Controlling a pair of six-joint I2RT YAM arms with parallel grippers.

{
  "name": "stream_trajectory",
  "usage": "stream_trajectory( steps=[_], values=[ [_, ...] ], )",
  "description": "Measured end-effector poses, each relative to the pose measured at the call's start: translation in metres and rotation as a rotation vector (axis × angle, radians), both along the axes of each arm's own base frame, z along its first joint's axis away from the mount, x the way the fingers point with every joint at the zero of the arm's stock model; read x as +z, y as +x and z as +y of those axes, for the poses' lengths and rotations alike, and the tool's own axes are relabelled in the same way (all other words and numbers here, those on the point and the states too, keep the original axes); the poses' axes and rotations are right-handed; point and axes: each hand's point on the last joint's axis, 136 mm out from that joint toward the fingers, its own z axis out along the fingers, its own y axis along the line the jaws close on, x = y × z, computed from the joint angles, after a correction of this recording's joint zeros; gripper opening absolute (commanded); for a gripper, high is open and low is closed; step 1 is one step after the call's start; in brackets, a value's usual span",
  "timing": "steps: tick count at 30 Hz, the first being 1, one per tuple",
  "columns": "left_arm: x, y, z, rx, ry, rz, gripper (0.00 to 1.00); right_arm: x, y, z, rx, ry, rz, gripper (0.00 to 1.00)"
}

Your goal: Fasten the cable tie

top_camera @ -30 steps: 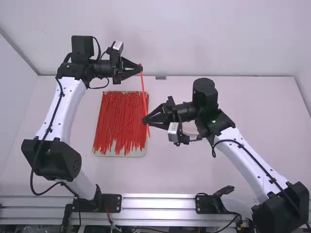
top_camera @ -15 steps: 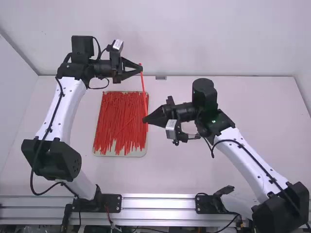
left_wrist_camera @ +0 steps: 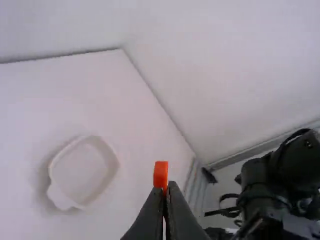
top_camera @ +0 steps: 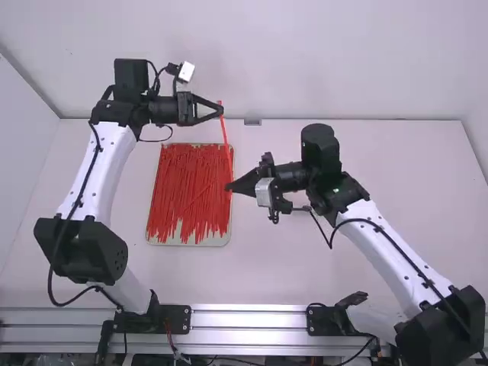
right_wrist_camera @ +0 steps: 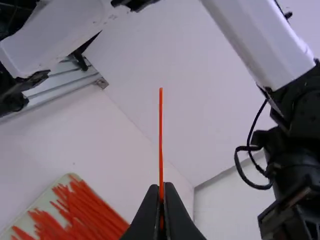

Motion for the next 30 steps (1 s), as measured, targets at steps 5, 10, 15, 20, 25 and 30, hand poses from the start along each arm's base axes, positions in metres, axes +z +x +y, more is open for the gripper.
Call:
stream_trajectory(
  steps=[5,10,15,20,25,30],
  values=[
    [-0.021,0.003,0.0,-0.008,0.011,-0.023,0.02,-0.01,0.002,-0.001,-0.026,-0.042,0.077,0.0],
    [-0.035,0.003,-0.003,-0.04,-0.006,-0.056,0.02,-0.011,0.002,-0.002,-0.042,-0.063,0.182,0.0],
    [-0.046,-0.001,-0.006,-0.09,-0.042,-0.112,0.02,-0.011,0.001,-0.002,-0.052,-0.082,0.3,0.0],
    [-0.048,-0.002,-0.008,-0.129,-0.078,-0.174,0.02,-0.011,0.006,-0.001,-0.096,-0.106,0.456,0.0],
    [-0.044,-0.001,-0.009,-0.134,-0.093,-0.185,0.02,-0.002,0.017,0.002,-0.155,-0.089,0.549,0.0],
    [-0.042,0.0,-0.008,-0.131,-0.098,-0.181,0.02,0.012,0.023,0.004,-0.169,-0.047,0.581,0.0]
  ],
)
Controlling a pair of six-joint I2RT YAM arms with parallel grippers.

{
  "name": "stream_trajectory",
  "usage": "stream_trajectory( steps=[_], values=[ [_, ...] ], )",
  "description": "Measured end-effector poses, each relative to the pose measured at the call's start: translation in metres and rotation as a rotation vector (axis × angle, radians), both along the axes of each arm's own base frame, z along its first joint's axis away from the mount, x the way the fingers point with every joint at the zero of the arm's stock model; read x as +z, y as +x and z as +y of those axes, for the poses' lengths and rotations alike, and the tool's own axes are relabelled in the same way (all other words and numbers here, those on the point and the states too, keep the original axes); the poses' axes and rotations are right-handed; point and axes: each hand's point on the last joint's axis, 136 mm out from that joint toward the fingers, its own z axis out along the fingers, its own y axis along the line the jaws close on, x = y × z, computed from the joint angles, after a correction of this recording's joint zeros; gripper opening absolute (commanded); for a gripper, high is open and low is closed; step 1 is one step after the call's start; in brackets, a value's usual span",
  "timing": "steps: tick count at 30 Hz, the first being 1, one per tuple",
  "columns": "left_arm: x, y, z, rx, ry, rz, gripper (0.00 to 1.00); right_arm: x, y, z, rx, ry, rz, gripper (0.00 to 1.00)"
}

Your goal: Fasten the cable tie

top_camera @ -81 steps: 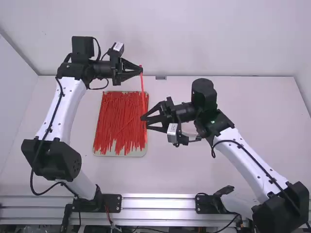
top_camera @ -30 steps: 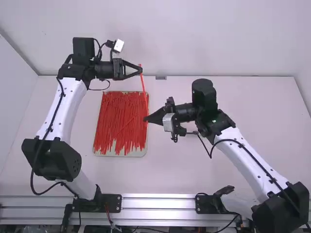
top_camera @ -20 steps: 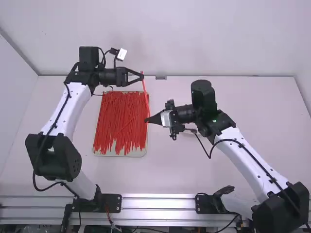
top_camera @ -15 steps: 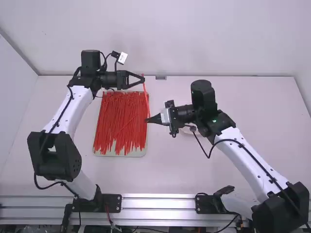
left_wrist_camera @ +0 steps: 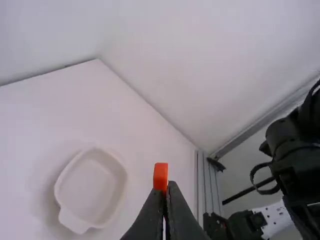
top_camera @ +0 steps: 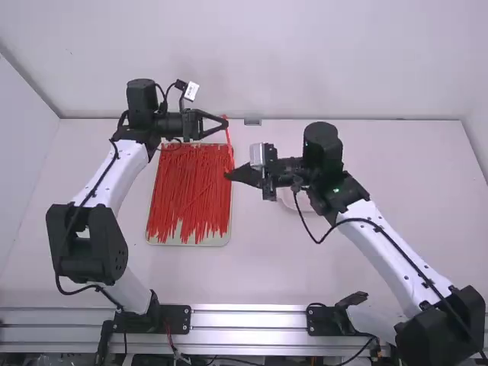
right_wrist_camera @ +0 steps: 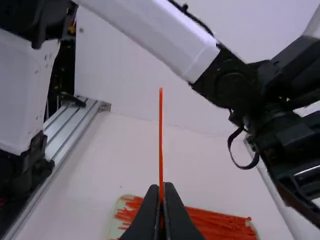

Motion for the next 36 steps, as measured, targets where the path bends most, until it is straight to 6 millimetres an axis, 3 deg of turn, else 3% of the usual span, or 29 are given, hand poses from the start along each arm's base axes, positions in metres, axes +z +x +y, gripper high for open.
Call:
stream_trajectory(
  steps=[8,16,24,30,36],
  values=[
    [0.002,-0.001,0.0,-0.007,-0.008,0.01,0.02,0.024,-0.009,0.0,0.061,0.076,-0.048,0.0],
    [0.007,-0.002,-0.001,-0.02,-0.013,-0.029,0.02,0.015,-0.011,0.012,0.122,0.075,0.01,0.0],
    [0.009,0.002,0.0,-0.011,0.007,-0.144,0.02,0.005,0.023,0.015,0.083,0.093,0.175,0.0],
    [-0.002,0.0,0.0,-0.015,0.048,-0.256,0.02,-0.011,0.06,0.008,0.027,0.102,0.444,0.0],
    [0.0,0.002,0.0,-0.02,0.069,-0.393,0.02,-0.014,0.067,0.006,0.013,0.09,0.683,0.0]
  ],
)
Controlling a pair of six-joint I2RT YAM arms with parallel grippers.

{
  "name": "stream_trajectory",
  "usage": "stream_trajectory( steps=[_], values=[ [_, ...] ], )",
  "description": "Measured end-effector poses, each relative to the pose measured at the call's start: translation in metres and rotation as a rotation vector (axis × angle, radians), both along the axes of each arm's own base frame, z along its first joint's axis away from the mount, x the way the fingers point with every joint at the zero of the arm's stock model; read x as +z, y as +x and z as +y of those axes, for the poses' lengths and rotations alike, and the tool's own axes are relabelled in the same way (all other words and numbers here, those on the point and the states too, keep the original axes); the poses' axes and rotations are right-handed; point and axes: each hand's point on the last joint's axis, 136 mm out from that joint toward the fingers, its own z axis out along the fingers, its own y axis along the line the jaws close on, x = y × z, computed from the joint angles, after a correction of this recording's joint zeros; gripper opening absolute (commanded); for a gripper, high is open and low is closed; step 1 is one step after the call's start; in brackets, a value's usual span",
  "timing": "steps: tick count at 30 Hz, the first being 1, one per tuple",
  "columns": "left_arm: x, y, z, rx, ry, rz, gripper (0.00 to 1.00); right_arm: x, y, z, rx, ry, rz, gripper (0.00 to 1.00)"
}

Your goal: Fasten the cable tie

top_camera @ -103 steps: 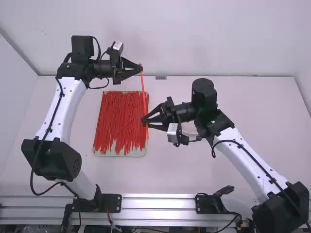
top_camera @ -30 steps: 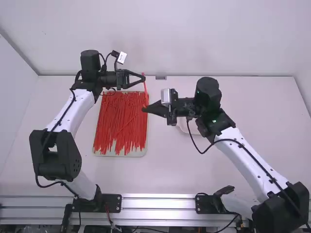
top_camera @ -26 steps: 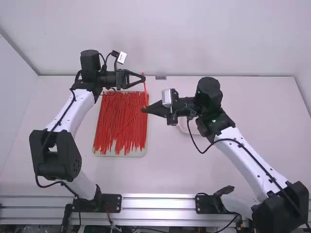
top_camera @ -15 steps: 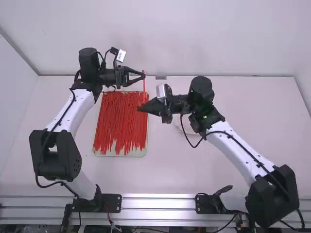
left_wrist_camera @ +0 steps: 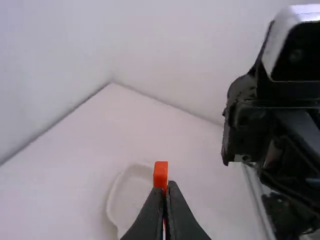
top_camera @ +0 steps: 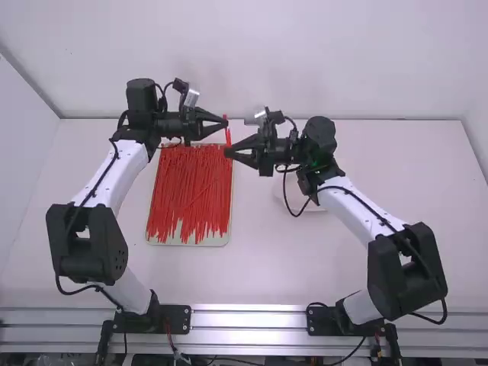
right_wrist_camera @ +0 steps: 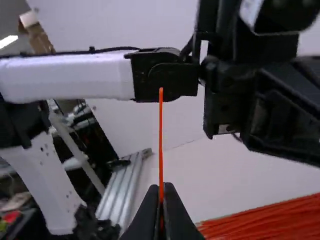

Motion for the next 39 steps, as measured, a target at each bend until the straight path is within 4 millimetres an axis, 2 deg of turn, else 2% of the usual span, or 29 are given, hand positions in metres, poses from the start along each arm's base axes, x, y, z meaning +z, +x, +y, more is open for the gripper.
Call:
stream_trajectory(
  steps=[6,10,27,39],
  values=[
    [0.007,0.002,-0.002,-0.011,0.015,-0.164,0.02,0.001,0.001,0.004,-0.003,-0.008,0.176,0.0],
    [0.015,0.004,-0.002,-0.012,0.016,-0.244,0.02,0.0,0.002,0.003,-0.005,-0.014,0.229,0.0],
    [0.026,-0.007,-0.011,-0.081,-0.005,-0.334,0.02,0.001,0.01,0.002,-0.037,-0.009,0.36,0.0],
    [0.036,-0.007,-0.013,-0.088,-0.005,-0.433,0.02,0.002,0.024,-0.004,-0.097,0.011,0.472,0.0]
  ],
)
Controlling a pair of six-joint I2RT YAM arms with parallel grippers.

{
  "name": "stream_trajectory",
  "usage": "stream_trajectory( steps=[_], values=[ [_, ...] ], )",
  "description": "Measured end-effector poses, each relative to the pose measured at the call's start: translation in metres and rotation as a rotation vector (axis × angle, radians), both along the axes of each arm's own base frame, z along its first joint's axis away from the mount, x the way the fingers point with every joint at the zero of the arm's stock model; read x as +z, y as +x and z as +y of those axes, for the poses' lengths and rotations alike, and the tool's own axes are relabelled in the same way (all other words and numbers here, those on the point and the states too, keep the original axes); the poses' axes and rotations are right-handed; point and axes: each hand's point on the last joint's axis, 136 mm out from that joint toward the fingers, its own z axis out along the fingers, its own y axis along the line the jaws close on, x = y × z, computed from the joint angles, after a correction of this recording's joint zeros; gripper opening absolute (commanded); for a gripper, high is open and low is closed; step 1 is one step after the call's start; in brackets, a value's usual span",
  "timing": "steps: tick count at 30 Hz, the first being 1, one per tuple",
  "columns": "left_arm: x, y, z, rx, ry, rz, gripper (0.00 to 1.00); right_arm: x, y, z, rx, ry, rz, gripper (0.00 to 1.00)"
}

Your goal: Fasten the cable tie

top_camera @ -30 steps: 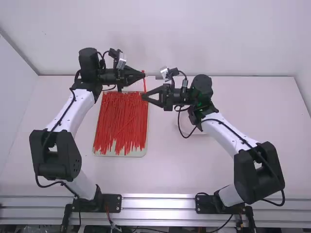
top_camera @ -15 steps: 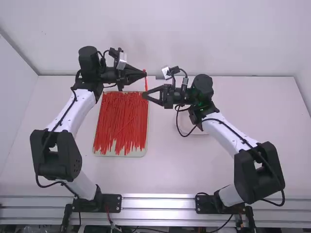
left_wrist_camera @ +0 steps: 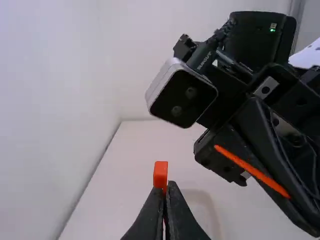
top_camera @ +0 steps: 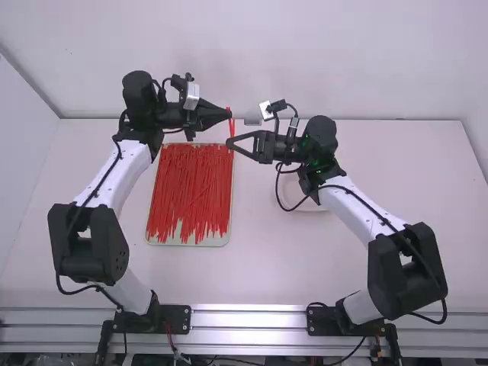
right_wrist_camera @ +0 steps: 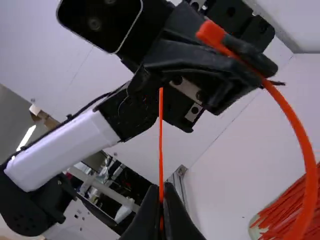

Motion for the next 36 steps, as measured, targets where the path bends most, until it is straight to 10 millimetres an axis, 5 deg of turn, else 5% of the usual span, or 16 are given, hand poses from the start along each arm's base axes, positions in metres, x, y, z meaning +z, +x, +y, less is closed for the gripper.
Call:
stream_trajectory(
  steps=[36],
  values=[
    [-0.004,-0.013,-0.01,-0.071,0.016,-0.196,0.02,-0.01,0.001,0.001,0.007,-0.021,0.172,0.0]
  ],
)
